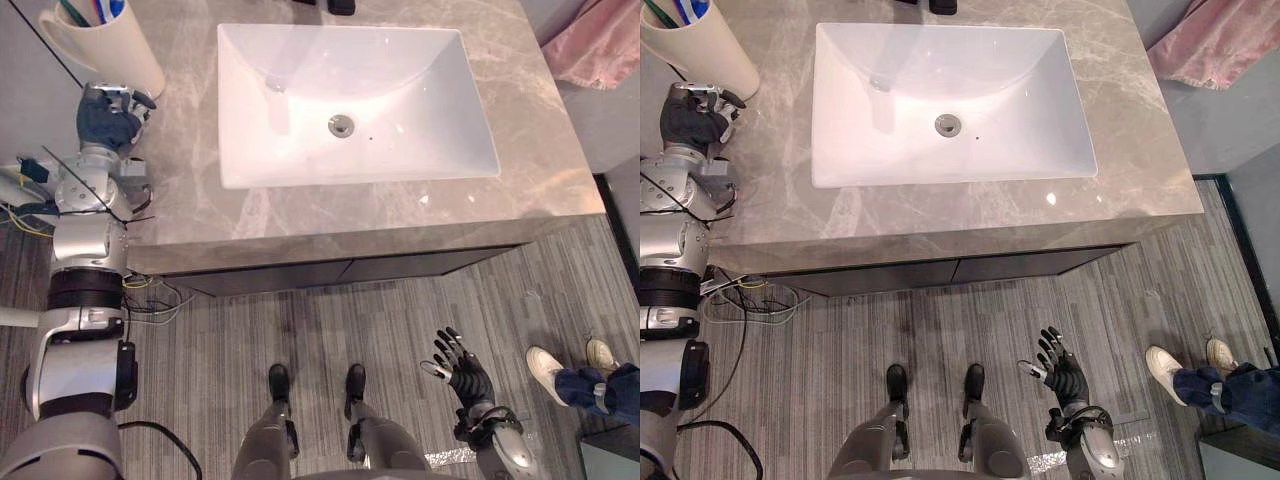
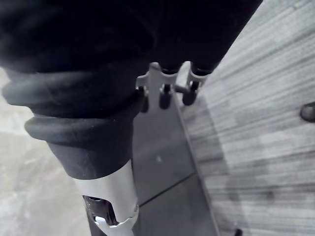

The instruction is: Organize washtable

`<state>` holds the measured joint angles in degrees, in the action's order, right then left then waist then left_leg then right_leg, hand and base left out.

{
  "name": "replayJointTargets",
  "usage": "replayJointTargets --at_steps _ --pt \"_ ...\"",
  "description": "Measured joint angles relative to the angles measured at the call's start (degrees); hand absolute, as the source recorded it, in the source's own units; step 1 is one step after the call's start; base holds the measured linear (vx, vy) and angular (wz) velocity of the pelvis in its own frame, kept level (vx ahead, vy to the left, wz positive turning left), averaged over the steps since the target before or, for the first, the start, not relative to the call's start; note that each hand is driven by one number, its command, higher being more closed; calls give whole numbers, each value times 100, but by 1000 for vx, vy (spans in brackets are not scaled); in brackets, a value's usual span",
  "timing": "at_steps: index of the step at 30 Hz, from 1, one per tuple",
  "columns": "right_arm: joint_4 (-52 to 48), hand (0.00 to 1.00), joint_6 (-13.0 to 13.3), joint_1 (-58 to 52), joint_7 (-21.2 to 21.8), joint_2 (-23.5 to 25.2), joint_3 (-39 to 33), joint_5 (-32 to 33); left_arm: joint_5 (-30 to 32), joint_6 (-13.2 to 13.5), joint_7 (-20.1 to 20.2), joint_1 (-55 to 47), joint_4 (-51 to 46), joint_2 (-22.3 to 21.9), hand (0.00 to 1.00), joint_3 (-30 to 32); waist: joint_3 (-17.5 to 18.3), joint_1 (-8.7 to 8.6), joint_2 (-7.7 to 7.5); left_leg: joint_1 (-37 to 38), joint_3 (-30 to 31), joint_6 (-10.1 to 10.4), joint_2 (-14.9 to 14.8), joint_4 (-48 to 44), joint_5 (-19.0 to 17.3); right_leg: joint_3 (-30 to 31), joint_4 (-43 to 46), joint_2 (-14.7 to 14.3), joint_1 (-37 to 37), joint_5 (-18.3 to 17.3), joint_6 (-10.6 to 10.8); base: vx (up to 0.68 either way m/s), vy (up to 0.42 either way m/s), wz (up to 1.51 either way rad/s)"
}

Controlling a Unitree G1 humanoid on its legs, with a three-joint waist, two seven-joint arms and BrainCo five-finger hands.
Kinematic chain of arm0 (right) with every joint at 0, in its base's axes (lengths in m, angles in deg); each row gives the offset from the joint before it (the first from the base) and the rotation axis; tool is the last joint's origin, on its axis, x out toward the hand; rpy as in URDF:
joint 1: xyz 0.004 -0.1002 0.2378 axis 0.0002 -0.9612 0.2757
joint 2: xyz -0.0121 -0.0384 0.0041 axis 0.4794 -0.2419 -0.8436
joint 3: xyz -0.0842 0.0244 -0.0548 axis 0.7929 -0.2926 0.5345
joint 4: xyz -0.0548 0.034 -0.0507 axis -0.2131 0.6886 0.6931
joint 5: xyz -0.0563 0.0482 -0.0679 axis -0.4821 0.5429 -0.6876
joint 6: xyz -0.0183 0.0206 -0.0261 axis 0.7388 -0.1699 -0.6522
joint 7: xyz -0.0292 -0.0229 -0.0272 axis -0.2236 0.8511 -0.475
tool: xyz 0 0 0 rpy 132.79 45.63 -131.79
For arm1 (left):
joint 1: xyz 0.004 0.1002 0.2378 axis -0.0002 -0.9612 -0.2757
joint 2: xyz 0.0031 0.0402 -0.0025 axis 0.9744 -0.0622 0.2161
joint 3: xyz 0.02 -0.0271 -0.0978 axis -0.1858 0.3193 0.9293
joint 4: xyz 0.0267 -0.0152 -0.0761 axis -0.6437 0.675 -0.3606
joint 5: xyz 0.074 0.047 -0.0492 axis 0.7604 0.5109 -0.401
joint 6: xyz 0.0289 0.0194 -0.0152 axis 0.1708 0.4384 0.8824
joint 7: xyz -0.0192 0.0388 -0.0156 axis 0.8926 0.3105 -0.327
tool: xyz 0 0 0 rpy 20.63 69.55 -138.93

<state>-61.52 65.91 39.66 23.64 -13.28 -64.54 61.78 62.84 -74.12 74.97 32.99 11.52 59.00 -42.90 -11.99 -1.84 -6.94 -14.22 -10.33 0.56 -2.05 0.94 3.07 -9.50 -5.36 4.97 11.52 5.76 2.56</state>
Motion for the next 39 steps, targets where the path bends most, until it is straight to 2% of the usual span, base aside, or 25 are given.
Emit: replayJointTargets --at_steps 14,25,39 --pt "-2 0 3 2 4 -7 -1 -94 5 17 -130 -110 -2 -9 100 277 -8 18 -15 -40 1 -3 2 -1 -4 14 0 0 45 12 17 0 0 0" --pt "-22 0 12 48 -9 -107 -2 -89 2 37 -232 272 17 30 100 297 -134 29 -66 -423 -57 -18 -50 -368 -158 142 -10 -8 290 195 61 -20 5 -3" --pt "-21 0 121 191 -40 -138 24 -68 0 33 -231 1078 255 521 100 -326 -310 -44 -78 -918 -73 3 -182 -644 -167 274 -19 -108 681 379 64 -12 -3 -2"
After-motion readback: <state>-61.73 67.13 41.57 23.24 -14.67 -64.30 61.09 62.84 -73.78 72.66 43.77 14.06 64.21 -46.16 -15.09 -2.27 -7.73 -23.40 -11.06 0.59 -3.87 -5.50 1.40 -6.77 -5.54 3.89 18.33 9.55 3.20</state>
